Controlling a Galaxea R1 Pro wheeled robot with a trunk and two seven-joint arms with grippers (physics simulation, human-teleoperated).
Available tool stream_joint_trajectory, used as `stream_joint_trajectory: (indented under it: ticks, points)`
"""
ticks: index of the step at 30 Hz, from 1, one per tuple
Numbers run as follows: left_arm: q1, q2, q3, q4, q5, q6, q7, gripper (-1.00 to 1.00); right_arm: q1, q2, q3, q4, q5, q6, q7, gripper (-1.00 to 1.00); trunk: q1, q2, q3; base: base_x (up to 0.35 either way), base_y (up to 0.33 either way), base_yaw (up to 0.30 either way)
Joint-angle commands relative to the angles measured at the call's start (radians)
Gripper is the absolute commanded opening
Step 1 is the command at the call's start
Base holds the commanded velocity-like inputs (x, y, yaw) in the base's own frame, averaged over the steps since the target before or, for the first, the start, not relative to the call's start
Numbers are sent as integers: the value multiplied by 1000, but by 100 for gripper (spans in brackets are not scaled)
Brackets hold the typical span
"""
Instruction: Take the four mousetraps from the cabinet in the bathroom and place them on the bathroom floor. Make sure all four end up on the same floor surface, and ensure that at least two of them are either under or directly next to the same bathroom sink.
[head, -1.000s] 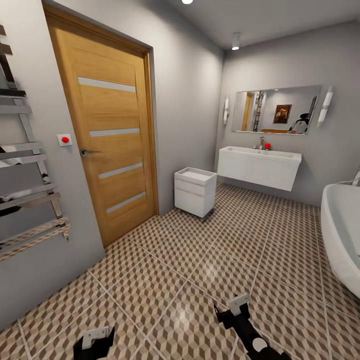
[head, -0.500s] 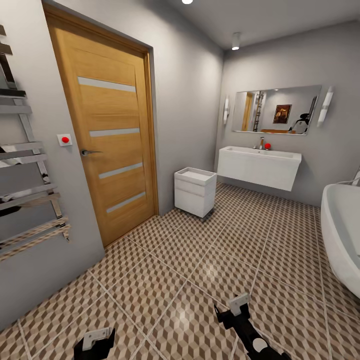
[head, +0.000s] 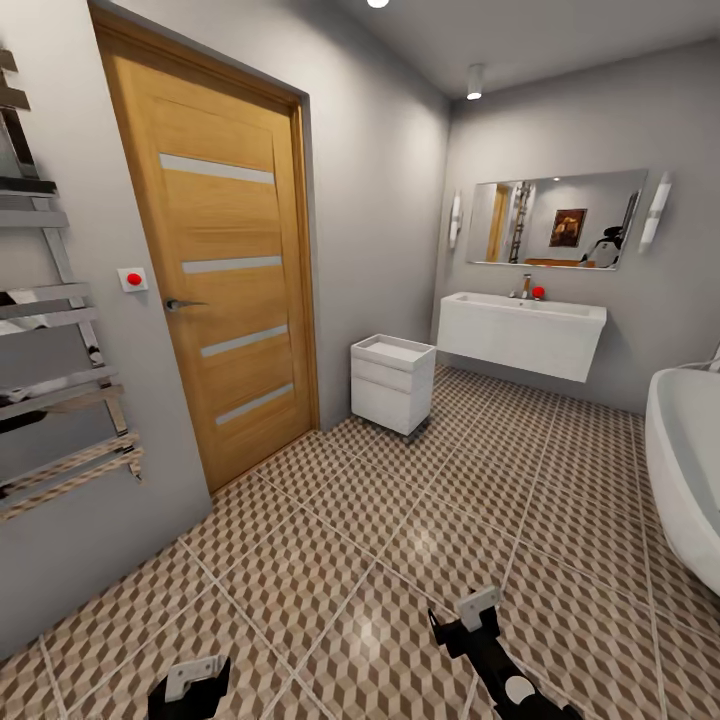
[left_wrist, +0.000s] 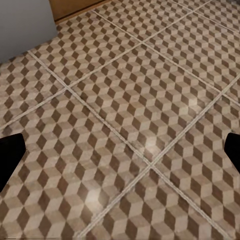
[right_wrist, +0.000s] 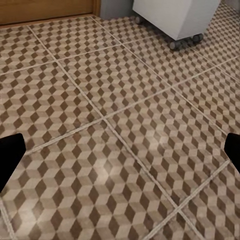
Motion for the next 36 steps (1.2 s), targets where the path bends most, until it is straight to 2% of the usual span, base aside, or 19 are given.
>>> stream_joint_trajectory:
  ticks: [1,26,36]
  points:
    - [-1,0,6,3,0,-3,-5,100,0,0,-4,0,10,-3,0,100,0,-1,-2,0,0,183]
    - [-1,-3,6,13,0,-2,-5,100,0,0,-5,0,10,-3,0,100,0,-1,-24,0,0,207]
    - [-1,-16,6,14,-3,-2,-5,100,0,0,-4,0,10,-3,0,100,0,-1,-34,0,0,196]
